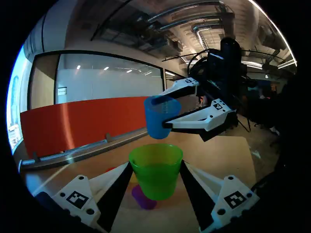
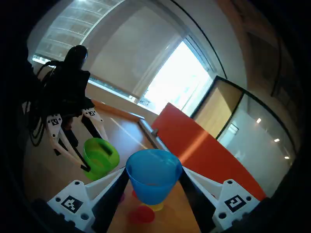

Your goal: Pour water

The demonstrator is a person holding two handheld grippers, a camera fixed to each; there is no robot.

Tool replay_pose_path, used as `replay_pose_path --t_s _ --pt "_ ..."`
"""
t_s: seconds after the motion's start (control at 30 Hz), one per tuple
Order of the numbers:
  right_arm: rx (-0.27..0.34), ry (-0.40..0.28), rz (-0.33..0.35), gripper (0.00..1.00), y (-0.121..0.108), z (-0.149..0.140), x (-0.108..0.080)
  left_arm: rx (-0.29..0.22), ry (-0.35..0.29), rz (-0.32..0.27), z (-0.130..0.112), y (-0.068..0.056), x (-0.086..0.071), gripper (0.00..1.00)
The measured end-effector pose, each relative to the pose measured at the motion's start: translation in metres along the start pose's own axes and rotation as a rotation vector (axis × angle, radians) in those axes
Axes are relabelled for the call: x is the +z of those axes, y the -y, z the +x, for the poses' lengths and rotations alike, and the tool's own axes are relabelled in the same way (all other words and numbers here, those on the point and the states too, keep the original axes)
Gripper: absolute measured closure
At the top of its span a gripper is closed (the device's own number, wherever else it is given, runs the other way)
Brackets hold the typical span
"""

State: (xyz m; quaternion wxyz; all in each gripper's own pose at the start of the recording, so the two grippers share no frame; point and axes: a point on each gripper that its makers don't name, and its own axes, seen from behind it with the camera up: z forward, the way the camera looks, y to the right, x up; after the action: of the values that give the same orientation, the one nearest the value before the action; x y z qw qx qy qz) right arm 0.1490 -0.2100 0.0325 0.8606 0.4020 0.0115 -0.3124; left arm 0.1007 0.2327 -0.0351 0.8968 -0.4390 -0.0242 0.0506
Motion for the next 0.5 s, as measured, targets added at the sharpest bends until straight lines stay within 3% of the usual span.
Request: replay_pose_path --t_s 0.5 --pt "0.339 0.045 0.062 0.09 0.024 -0.021 -0.006 -0.008 -0.001 0.021 0.012 0.010 -0.007 0.16"
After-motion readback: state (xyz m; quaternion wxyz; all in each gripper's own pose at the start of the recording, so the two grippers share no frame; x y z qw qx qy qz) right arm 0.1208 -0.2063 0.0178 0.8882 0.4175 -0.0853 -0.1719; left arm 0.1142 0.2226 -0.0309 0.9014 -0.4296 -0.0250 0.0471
